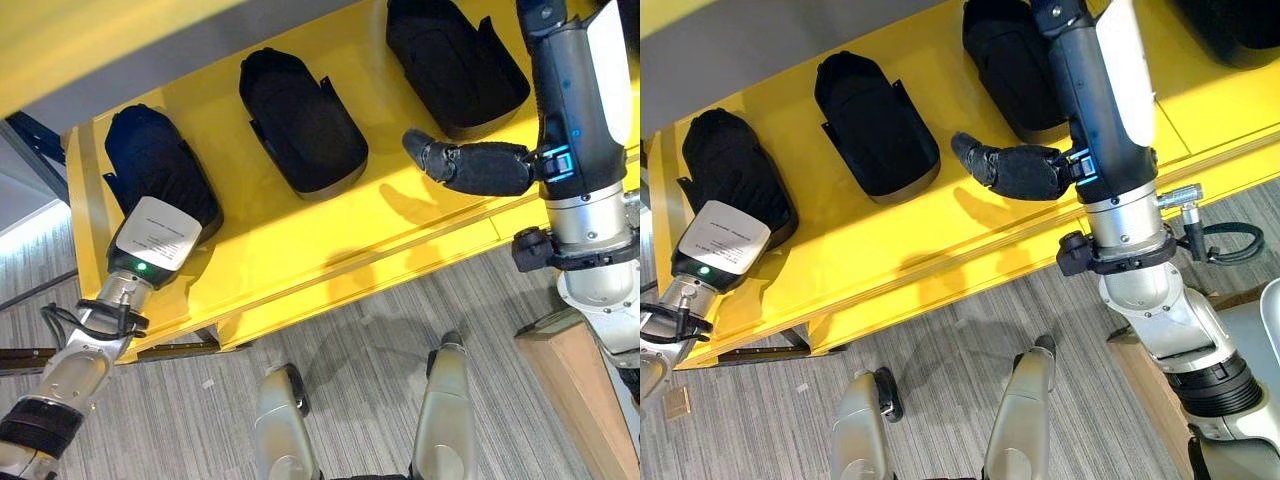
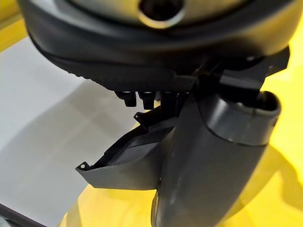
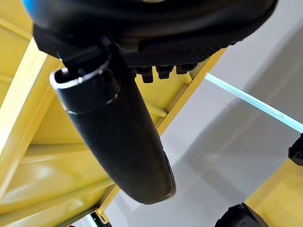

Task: Move parts from the plastic box to the shelf.

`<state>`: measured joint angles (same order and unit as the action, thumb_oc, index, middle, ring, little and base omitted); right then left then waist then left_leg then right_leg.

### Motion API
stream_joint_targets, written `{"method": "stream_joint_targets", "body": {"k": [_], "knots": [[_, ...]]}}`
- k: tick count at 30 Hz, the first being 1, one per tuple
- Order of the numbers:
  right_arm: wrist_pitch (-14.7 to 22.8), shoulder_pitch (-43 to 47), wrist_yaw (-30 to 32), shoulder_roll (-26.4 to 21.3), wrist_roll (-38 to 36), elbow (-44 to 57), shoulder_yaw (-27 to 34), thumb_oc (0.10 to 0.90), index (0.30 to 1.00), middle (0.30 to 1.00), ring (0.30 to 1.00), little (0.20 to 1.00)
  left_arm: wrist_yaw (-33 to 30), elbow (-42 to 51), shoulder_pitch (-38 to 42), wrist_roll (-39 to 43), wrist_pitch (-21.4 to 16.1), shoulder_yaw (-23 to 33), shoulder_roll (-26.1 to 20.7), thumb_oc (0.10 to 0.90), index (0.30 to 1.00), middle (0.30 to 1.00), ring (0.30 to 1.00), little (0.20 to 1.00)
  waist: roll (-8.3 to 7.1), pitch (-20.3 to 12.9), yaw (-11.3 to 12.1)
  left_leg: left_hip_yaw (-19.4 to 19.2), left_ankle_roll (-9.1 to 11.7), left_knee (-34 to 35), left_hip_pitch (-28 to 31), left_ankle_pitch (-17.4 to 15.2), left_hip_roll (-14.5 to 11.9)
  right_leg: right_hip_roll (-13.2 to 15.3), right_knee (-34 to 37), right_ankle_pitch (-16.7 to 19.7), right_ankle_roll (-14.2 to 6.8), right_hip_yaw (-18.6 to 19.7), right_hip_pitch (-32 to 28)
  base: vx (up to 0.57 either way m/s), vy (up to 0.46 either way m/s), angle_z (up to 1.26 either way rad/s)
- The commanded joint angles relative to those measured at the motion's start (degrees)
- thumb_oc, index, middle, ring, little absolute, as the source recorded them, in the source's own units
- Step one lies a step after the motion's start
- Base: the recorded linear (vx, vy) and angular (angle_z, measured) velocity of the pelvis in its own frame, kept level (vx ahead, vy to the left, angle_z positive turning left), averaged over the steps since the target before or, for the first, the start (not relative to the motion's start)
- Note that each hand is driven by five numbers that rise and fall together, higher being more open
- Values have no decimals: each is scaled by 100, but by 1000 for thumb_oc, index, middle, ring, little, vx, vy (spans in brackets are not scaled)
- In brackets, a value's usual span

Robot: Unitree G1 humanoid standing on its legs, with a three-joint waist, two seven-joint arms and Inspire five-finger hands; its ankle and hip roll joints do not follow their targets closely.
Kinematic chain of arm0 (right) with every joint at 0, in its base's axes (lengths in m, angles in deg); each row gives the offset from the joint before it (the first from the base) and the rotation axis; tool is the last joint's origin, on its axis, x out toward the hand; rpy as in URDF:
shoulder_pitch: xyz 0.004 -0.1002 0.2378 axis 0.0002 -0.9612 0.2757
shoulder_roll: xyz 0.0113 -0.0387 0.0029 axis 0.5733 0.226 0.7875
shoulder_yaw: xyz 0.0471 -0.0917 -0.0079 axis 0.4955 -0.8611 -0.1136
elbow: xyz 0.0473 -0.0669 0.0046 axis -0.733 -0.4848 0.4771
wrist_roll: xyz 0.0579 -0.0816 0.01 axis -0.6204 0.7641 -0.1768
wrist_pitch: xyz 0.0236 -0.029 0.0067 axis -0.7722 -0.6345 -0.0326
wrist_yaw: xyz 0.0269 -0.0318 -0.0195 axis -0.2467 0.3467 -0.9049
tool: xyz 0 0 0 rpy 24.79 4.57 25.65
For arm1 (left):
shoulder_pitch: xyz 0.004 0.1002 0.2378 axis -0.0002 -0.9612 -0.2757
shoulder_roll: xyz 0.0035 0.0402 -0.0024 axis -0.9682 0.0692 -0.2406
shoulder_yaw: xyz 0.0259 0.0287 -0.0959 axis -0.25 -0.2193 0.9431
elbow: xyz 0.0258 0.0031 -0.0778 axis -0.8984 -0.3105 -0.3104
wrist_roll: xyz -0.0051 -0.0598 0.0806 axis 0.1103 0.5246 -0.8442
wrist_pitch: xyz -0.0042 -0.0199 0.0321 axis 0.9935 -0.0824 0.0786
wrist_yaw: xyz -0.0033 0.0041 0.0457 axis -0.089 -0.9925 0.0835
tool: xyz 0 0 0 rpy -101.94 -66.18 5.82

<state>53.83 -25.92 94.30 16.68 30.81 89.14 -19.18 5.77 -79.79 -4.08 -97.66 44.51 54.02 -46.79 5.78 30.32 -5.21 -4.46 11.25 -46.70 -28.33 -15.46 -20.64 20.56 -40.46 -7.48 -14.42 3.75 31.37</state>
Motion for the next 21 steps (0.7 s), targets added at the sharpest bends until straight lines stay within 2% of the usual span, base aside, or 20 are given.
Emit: {"method": "stream_joint_targets", "body": {"k": [1, 3, 10, 13, 16, 21], "knots": [[561, 147, 280, 291, 36, 617, 825, 900, 1000, 1000, 1000, 1000, 15, 55, -172, -302, 395, 320, -622, 900, 1000, 1000, 1000, 1000, -254, -463, 41, -70, -268, 545, 423, -137, -169, 247, 563, 146, -58, -43, -272, 0, 0, 0], [519, 156, 250, 311, 48, 640, 823, 900, 1000, 1000, 1000, 1000, 151, -27, -250, -85, 633, 374, -576, 900, 1000, 1000, 1000, 1000, -246, -465, 52, -80, -269, 589, 440, -122, -160, 247, 592, 145, -58, -62, -287, 0, 0, 0], [455, 165, 238, 307, 47, 673, 876, 900, 1000, 1000, 1000, 1000, 65, -139, -373, -180, 541, 526, -563, 900, 1000, 1000, 1000, 1000, -234, -452, 82, -62, -271, 588, 410, -120, -157, 255, 600, 141, -58, -78, -286, 0, 0, 0], [433, 178, 212, 310, 7, 695, 911, 900, 1000, 1000, 1000, 1000, 253, -140, -361, -181, 554, 561, -614, 900, 1000, 1000, 1000, 1000, -226, -455, 78, -69, -271, 597, 417, -115, -150, 255, 615, 147, -58, -82, -294, 0, 0, 0], [434, 160, 185, 364, 62, 713, 936, 900, 1000, 1000, 1000, 1000, 575, -102, -471, -370, 747, 613, -580, 900, 1000, 1000, 1000, 1000, -210, -457, 100, -67, -267, 620, 424, -105, -133, 252, 647, 160, -58, -96, -310, 0, 0, 0], [264, 118, 150, 354, 123, 787, 944, 900, 1000, 1000, 1000, 1000, 290, 51, -688, -43, 903, 766, -469, 900, 1000, 1000, 1000, 1000, -204, -459, 135, -68, -285, 643, 470, -117, -114, 263, 670, 149, -58, -109, -360, 0, 0, 0]]}}
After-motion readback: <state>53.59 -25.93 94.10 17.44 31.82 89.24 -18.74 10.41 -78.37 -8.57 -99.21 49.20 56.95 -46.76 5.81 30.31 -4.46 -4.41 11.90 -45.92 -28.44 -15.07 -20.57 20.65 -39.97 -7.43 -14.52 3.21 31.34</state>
